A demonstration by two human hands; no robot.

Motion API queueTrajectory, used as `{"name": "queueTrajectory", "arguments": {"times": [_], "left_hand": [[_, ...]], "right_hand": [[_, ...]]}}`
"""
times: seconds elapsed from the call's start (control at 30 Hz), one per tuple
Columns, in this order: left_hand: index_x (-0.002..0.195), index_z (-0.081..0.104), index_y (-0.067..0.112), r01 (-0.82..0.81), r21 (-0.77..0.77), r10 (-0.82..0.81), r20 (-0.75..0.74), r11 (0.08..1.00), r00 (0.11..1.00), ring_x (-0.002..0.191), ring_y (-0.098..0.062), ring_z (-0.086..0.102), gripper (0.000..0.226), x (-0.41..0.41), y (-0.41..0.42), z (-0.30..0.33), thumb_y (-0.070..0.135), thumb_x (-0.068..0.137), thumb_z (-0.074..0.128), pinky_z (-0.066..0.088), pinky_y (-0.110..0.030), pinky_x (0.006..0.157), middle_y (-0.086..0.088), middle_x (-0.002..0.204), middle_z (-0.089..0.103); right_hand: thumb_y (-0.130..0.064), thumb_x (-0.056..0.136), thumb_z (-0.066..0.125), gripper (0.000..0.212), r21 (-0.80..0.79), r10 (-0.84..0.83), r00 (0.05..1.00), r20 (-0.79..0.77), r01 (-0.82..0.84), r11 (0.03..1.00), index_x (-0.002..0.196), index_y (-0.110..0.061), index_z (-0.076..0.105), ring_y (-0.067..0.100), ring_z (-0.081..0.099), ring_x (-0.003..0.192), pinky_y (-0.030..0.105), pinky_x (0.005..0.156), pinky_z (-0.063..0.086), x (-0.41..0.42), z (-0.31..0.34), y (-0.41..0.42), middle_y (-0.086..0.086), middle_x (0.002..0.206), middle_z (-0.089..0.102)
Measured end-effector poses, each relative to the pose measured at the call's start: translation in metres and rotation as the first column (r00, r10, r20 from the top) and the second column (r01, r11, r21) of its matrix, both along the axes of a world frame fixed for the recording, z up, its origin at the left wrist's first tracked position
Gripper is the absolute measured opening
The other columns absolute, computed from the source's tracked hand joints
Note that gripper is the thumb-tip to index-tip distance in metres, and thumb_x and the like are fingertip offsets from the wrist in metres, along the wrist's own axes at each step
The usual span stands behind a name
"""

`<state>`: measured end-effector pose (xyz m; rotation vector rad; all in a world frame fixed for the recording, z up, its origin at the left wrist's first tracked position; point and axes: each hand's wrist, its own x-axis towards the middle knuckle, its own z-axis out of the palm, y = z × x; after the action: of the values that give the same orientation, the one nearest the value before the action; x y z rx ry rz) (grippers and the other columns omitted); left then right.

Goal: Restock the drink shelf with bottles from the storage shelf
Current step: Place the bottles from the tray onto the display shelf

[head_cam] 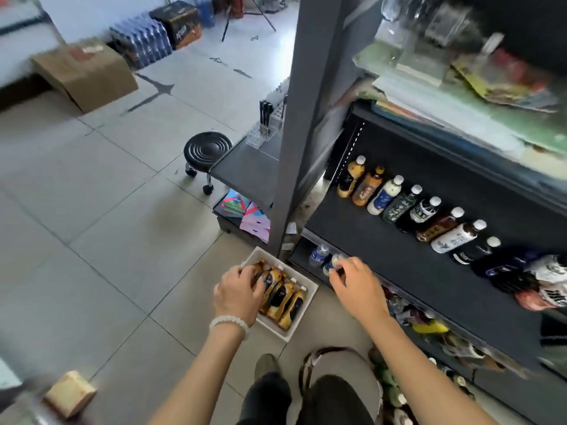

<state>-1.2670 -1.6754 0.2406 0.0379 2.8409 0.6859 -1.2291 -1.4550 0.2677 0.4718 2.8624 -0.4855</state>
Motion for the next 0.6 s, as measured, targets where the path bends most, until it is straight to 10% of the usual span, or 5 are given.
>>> {"name": "queueTrajectory", "arguments": {"times": [0.6], "left_hand": [[0.121, 0.055, 0.026, -0.167, -0.106, 0.177, 0.093, 0.98, 0.98, 0.112, -0.016, 0.051, 0.039, -0.032, -0.014, -0.04, 0.047, 0.094, 0.037, 0.041, -0.033, 0.093, 0.003, 0.122, 0.057]], "right_hand": [[-0.037, 0.097, 0.041, 0.036, -0.083, 0.316, 0.948, 0.04, -0.312, 0.947, 0.121, -0.014, 0.054, 0.022, 0.051, 0.113, 0.039, 0.09, 0.045, -0.104, -0.032, -0.043, 0.003, 0.122, 0.055]]}}
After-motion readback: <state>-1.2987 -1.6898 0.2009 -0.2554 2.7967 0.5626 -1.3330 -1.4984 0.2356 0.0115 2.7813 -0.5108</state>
